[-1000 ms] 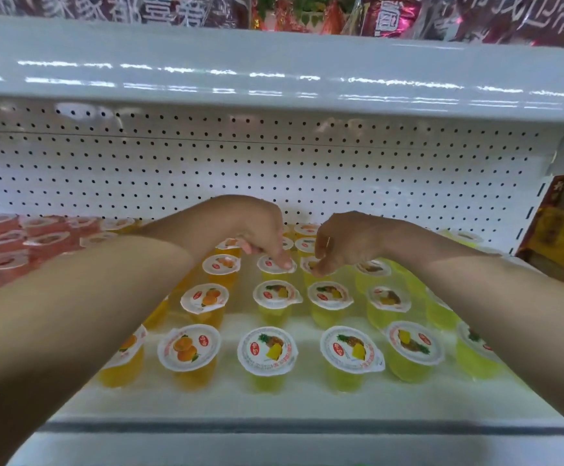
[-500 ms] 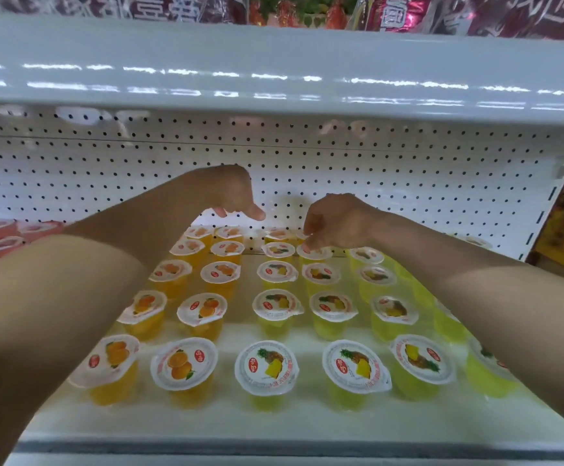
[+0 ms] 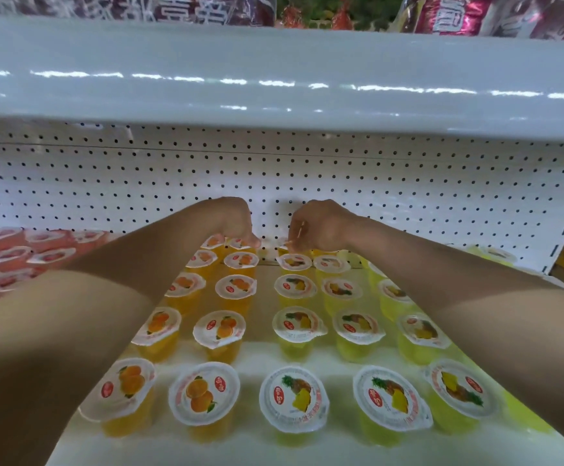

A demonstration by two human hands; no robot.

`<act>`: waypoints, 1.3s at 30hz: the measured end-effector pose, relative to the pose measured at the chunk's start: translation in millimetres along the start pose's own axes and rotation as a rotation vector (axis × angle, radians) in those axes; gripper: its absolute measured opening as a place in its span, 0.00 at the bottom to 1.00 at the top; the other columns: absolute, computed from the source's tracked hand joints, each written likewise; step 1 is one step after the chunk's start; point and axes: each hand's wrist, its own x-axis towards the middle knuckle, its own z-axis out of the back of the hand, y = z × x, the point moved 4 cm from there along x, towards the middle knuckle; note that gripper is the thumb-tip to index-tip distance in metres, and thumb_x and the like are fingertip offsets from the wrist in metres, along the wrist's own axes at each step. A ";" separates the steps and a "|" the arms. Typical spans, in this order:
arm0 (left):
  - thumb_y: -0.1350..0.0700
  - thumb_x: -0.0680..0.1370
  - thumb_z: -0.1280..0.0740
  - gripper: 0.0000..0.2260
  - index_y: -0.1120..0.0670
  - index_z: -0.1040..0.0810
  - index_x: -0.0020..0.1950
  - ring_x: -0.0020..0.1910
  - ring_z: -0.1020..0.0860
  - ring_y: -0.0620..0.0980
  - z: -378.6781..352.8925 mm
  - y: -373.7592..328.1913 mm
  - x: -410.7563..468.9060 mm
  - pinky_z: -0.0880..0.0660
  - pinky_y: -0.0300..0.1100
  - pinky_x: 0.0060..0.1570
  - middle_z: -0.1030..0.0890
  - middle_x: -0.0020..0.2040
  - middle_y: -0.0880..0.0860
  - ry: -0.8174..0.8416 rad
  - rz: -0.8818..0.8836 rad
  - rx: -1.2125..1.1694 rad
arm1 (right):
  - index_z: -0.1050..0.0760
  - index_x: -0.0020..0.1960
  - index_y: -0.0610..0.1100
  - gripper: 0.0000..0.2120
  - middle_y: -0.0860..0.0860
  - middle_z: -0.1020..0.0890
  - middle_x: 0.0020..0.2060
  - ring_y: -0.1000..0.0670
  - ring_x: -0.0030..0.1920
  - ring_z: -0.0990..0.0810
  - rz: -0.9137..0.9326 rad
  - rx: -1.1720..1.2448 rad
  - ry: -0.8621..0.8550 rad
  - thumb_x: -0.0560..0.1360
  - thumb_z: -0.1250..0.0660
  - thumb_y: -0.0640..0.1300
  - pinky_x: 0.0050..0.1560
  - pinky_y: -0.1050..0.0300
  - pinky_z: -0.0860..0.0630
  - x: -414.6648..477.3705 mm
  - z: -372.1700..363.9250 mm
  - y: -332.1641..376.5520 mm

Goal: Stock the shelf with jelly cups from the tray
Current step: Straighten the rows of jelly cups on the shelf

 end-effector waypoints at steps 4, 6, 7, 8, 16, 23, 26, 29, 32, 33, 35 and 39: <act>0.40 0.71 0.27 0.25 0.58 0.20 0.58 0.42 0.18 0.49 -5.1 2.3 10.0 0.20 0.48 0.54 0.17 0.53 0.51 0.040 0.038 0.037 | 0.19 0.51 0.49 0.15 0.53 0.18 0.49 0.49 0.51 0.21 -0.076 -0.051 -0.018 0.71 0.25 0.57 0.50 0.55 0.24 16.1 -3.5 -7.4; 0.39 0.72 0.28 0.27 0.59 0.22 0.59 0.38 0.19 0.47 -7.7 1.5 15.8 0.21 0.46 0.52 0.18 0.49 0.50 0.049 0.055 0.067 | 0.19 0.51 0.49 0.14 0.53 0.18 0.50 0.49 0.51 0.20 -0.084 -0.079 -0.011 0.71 0.26 0.57 0.52 0.53 0.22 22.6 -8.0 -7.9; 0.39 0.73 0.28 0.27 0.59 0.22 0.61 0.37 0.20 0.46 -8.8 1.0 17.7 0.21 0.45 0.52 0.18 0.50 0.50 0.058 0.064 0.083 | 0.18 0.51 0.49 0.14 0.53 0.17 0.50 0.49 0.51 0.20 -0.086 -0.088 -0.004 0.71 0.26 0.56 0.53 0.52 0.22 24.9 -10.2 -7.4; 0.39 0.74 0.29 0.28 0.59 0.24 0.63 0.38 0.20 0.46 -10.4 0.2 18.4 0.22 0.46 0.54 0.18 0.54 0.51 0.075 0.075 0.091 | 0.18 0.51 0.48 0.14 0.53 0.17 0.51 0.49 0.51 0.20 -0.085 -0.099 0.001 0.71 0.27 0.56 0.54 0.51 0.22 26.9 -12.0 -6.8; 0.37 0.75 0.32 0.25 0.61 0.25 0.48 0.38 0.22 0.49 -11.8 -0.4 24.7 0.25 0.46 0.59 0.17 0.48 0.53 0.015 0.092 0.126 | 0.18 0.53 0.46 0.13 0.51 0.18 0.54 0.48 0.56 0.21 -0.093 -0.124 0.027 0.73 0.28 0.53 0.56 0.52 0.23 34.8 -18.6 -6.9; 0.38 0.71 0.27 0.24 0.58 0.29 0.34 0.30 0.26 0.48 -6.7 -8.4 11.9 0.29 0.41 0.39 0.25 0.30 0.52 -0.126 0.046 0.099 | 0.19 0.52 0.49 0.14 0.52 0.18 0.51 0.49 0.52 0.21 -0.124 -0.150 0.020 0.71 0.27 0.56 0.53 0.52 0.22 39.2 -21.0 -7.2; 0.40 0.69 0.25 0.24 0.57 0.29 0.33 0.29 0.27 0.48 -7.0 -8.6 9.8 0.30 0.41 0.37 0.26 0.28 0.51 -0.162 0.040 0.053 | 0.19 0.53 0.48 0.16 0.52 0.18 0.51 0.48 0.52 0.21 -0.130 -0.152 0.019 0.71 0.27 0.57 0.54 0.51 0.22 40.1 -21.1 -9.0; 0.40 0.69 0.24 0.23 0.57 0.29 0.33 0.29 0.27 0.48 -8.0 -10.7 6.6 0.29 0.40 0.37 0.26 0.27 0.51 -0.187 0.047 0.008 | 0.19 0.53 0.49 0.17 0.52 0.18 0.51 0.48 0.52 0.21 -0.134 -0.155 0.014 0.71 0.27 0.58 0.53 0.52 0.22 42.0 -22.6 -10.2; 0.40 0.69 0.25 0.23 0.57 0.29 0.33 0.29 0.28 0.47 -8.3 -13.9 1.0 0.29 0.40 0.39 0.27 0.28 0.50 -0.194 0.053 0.012 | 0.20 0.53 0.48 0.17 0.53 0.18 0.50 0.48 0.51 0.21 -0.130 -0.141 0.007 0.70 0.27 0.58 0.54 0.51 0.22 41.7 -22.8 -11.0; 0.39 0.70 0.26 0.23 0.57 0.29 0.33 0.30 0.28 0.47 -7.8 -14.7 -0.7 0.29 0.40 0.39 0.27 0.28 0.50 -0.196 0.053 0.018 | 0.20 0.53 0.48 0.17 0.52 0.18 0.49 0.48 0.50 0.21 -0.125 -0.136 0.006 0.71 0.27 0.58 0.53 0.51 0.22 40.8 -21.3 -12.0; 0.39 0.71 0.27 0.23 0.56 0.30 0.34 0.30 0.29 0.47 -5.7 -15.9 -3.5 0.30 0.40 0.40 0.27 0.29 0.50 -0.203 0.046 0.017 | 0.19 0.51 0.48 0.17 0.52 0.18 0.47 0.49 0.48 0.21 -0.117 -0.131 0.003 0.70 0.27 0.59 0.50 0.54 0.23 37.1 -12.9 -16.0; 0.38 0.70 0.26 0.24 0.57 0.31 0.35 0.31 0.28 0.49 7.1 -23.3 -5.3 0.31 0.41 0.34 0.26 0.32 0.51 -0.308 0.012 -0.023 | 0.17 0.52 0.48 0.16 0.52 0.17 0.50 0.49 0.51 0.20 -0.113 -0.134 -0.015 0.71 0.27 0.58 0.53 0.54 0.23 20.2 24.0 -33.9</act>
